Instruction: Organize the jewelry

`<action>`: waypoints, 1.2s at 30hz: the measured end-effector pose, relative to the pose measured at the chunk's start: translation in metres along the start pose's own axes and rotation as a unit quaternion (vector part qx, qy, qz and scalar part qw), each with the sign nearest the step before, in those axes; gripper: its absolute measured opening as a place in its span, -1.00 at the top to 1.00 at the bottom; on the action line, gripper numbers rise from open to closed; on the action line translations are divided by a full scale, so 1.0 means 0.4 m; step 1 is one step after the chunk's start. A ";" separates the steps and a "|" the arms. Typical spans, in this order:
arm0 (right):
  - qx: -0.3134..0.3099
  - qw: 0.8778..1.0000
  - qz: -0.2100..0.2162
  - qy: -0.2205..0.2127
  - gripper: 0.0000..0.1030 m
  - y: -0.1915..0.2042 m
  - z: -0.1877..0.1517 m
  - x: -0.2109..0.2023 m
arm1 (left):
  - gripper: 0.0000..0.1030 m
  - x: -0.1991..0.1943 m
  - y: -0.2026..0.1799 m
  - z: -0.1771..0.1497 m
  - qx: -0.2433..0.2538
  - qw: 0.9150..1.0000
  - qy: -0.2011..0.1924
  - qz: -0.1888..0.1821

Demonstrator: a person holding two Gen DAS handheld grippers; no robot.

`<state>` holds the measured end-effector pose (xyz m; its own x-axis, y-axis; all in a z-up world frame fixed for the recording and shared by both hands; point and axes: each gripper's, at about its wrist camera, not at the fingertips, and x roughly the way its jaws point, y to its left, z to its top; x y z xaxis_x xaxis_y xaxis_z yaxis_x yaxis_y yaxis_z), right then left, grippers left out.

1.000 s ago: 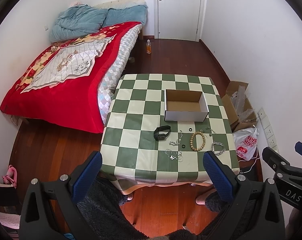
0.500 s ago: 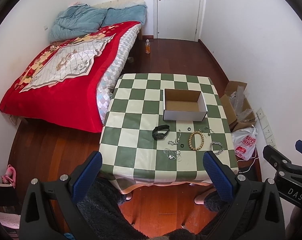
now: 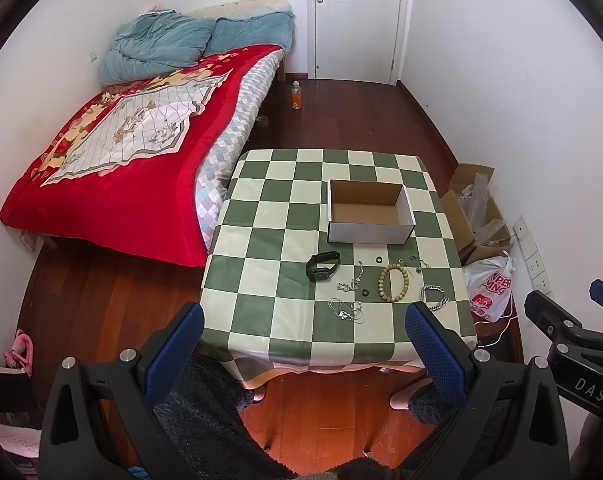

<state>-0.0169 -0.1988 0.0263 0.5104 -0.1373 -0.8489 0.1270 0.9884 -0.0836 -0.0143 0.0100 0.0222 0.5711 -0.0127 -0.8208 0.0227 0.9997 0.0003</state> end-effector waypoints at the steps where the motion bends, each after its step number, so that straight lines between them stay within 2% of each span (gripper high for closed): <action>1: 0.000 1.000 0.000 0.000 -1.00 0.000 0.000 -0.001 | -0.99 0.000 -0.002 0.000 0.001 1.000 0.000 0.000; 8: 0.004 1.000 0.002 -0.005 -1.00 0.004 0.004 -0.006 | -0.99 0.000 0.001 -0.003 -0.001 1.000 -0.001 0.001; 11: 0.018 1.000 0.002 -0.009 -1.00 -0.014 0.011 0.013 | -0.99 0.020 0.014 0.011 -0.005 1.000 -0.010 0.025; 15: 0.036 0.999 -0.008 -0.010 -1.00 -0.049 0.028 0.085 | -0.99 0.095 0.045 0.053 -0.018 0.998 -0.005 0.053; 19: 0.059 0.998 -0.009 0.017 -1.00 -0.089 0.046 0.196 | -0.99 0.197 0.063 0.093 -0.016 0.997 0.011 0.079; 21: 0.072 0.997 -0.011 0.034 -1.00 -0.112 0.052 0.265 | -0.99 0.260 0.062 0.106 -0.006 0.995 0.028 0.094; 23: 0.082 0.995 -0.011 0.049 -0.90 -0.129 0.052 0.330 | -0.99 0.322 0.056 0.111 0.003 0.993 0.041 0.106; 25: 0.089 0.993 -0.011 0.072 -0.62 -0.145 0.050 0.410 | -0.99 0.379 0.047 0.108 0.015 0.992 0.060 0.107; 27: 0.101 0.989 -0.012 0.104 -0.55 -0.164 0.040 0.500 | -0.99 0.445 0.038 0.094 0.021 0.990 0.085 0.114; 32: 0.131 0.978 -0.007 0.160 -0.53 -0.213 -0.014 0.672 | -0.98 0.590 0.002 0.031 0.016 0.984 0.159 0.078; 36: 0.142 0.971 -0.011 0.190 -0.53 -0.241 -0.062 0.767 | -0.98 0.693 -0.050 -0.036 0.013 0.975 0.220 0.036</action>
<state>0.1063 -0.3344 -0.2391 0.1609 -0.0700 -0.9845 0.3919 0.9200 -0.0013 0.1318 -0.0135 -0.2135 0.1656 0.0722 -0.9836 0.0194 0.9969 0.0764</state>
